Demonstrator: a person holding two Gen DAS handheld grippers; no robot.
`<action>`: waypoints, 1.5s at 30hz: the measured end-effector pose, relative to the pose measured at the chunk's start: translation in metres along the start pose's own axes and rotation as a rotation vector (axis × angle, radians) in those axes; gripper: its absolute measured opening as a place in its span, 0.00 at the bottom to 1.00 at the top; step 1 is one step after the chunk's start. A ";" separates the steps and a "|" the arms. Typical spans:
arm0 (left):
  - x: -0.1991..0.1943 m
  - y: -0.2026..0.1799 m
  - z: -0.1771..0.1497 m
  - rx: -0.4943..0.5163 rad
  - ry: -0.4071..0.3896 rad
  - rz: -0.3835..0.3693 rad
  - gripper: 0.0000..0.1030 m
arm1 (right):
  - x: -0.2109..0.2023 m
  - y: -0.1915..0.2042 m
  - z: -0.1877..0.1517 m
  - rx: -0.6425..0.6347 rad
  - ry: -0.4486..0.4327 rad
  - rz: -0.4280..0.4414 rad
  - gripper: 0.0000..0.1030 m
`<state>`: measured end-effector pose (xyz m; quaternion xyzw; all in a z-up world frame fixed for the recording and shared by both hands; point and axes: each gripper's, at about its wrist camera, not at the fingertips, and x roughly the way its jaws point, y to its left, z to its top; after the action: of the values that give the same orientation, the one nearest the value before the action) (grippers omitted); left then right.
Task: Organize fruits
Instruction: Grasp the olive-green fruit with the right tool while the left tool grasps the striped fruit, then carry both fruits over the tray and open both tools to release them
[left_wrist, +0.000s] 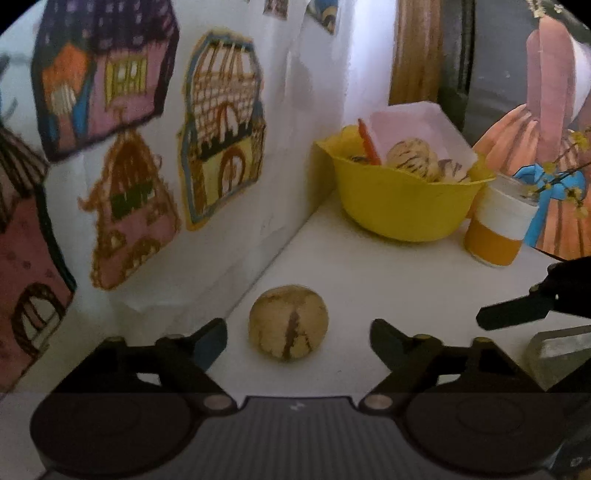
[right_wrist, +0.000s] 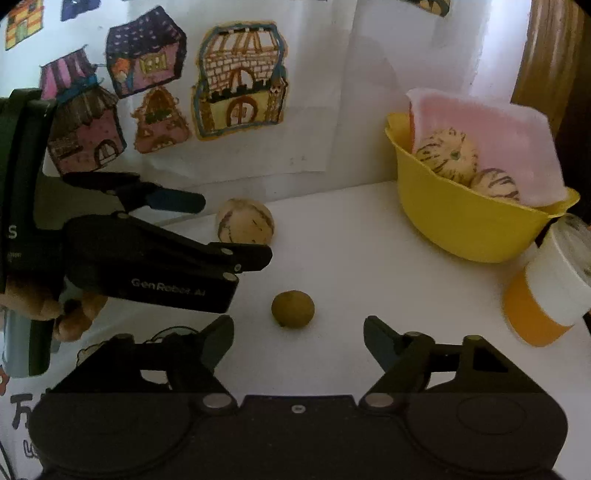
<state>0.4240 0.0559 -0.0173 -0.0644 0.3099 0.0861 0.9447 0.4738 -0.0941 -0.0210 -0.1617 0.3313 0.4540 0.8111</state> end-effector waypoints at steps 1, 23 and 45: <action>0.002 0.001 -0.001 -0.012 0.008 -0.001 0.79 | 0.003 0.000 0.000 -0.002 0.008 -0.004 0.67; 0.002 0.003 -0.001 -0.031 0.050 -0.016 0.51 | 0.027 0.002 0.016 0.053 0.079 0.016 0.30; -0.094 -0.047 -0.029 0.016 0.028 -0.184 0.51 | -0.105 0.028 -0.032 0.142 -0.033 -0.110 0.30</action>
<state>0.3423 -0.0064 0.0193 -0.0863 0.3164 -0.0045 0.9447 0.3995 -0.1632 0.0287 -0.1144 0.3400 0.3869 0.8495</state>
